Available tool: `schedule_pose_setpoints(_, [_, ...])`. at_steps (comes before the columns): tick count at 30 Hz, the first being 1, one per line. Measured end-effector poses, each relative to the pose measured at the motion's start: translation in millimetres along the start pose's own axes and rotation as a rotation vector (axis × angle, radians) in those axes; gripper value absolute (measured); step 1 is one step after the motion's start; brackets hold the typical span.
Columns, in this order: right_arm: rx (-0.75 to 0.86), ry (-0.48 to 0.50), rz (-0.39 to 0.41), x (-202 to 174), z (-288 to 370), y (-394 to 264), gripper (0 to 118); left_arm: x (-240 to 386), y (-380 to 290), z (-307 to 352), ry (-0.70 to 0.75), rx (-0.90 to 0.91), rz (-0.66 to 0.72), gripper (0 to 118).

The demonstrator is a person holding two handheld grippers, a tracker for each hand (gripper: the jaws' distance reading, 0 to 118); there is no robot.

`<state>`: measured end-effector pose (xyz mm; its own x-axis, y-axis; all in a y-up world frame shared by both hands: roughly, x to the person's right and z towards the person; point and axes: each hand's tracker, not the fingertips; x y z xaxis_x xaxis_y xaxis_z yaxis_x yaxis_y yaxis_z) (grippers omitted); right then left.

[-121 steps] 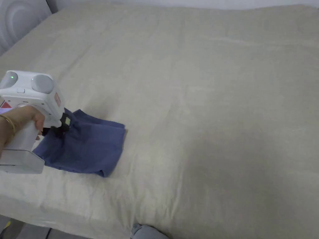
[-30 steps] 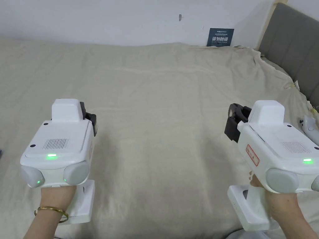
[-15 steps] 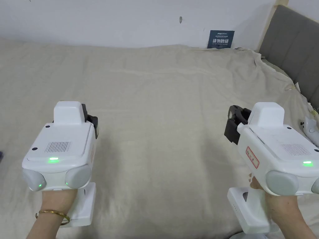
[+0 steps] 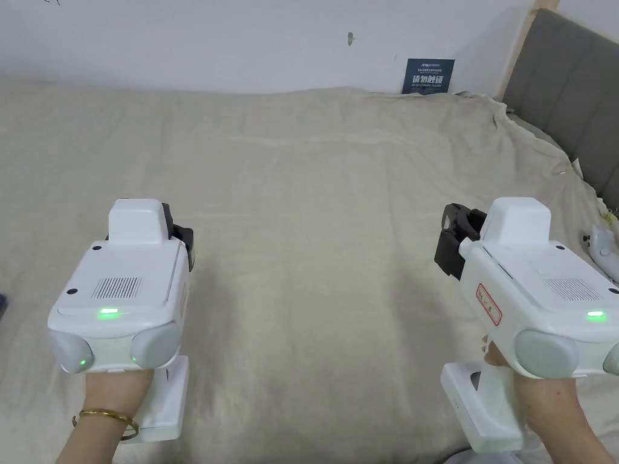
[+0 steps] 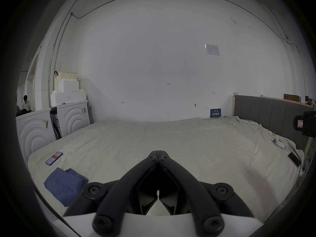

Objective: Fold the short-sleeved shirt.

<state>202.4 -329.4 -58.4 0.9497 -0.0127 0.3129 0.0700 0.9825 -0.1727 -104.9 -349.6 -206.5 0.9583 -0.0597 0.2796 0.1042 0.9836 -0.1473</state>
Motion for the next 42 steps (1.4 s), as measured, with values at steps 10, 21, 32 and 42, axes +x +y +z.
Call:
schedule_pose_setpoints(10, [0.003,0.002,0.003,-1.0,1.3,1.7,0,4.0,2.1,2.6,-0.009,0.007,0.0,0])
schedule_pose_setpoints(21, [0.014,0.008,0.009,1.7,0.5,3.7,0,5.7,4.0,2.8,-0.009,0.016,0.0,0])
schedule_pose_setpoints(32, [0.009,0.012,0.009,-0.4,0.6,3.3,0,5.2,4.7,2.5,-0.007,0.017,0.001,0])
schedule_pose_setpoints(42, [0.011,0.016,0.011,-3.3,1.6,5.1,0,6.2,4.6,2.4,-0.005,0.018,-0.005,0])
